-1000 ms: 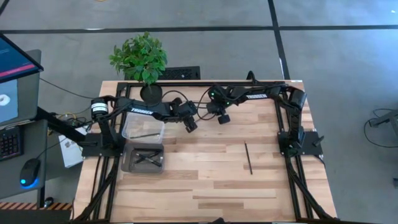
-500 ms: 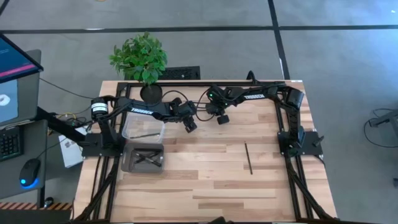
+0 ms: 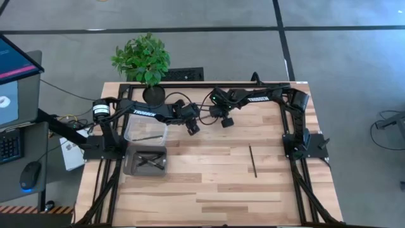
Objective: Sort pens & pencils
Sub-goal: Put the red pencil into the transparent bin
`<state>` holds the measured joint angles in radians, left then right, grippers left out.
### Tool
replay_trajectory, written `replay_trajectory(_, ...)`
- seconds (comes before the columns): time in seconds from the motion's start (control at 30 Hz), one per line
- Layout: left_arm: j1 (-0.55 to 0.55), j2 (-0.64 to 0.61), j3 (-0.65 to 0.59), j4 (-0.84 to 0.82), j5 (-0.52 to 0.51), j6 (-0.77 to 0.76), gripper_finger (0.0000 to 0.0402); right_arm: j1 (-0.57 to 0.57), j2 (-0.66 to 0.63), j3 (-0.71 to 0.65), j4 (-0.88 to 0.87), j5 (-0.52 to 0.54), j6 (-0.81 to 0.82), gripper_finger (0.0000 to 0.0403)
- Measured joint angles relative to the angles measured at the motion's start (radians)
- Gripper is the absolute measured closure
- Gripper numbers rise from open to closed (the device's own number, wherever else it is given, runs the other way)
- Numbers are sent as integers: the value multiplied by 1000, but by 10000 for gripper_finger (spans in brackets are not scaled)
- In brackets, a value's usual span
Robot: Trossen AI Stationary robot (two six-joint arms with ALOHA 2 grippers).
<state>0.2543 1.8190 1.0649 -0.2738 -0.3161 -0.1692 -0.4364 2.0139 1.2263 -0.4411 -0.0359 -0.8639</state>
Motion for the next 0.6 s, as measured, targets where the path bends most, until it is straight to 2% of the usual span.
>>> replay_trajectory(0.17,0,0,0,-18,14,-10,241,35,-3,0,-19,8,45,368)
replay_trajectory(0.37,-6,0,0,-30,162,-13,241,90,-3,0,-34,3,90,364)
replay_trajectory(0.6,-38,-1,0,-54,207,-15,241,154,-5,0,-55,-11,190,365)
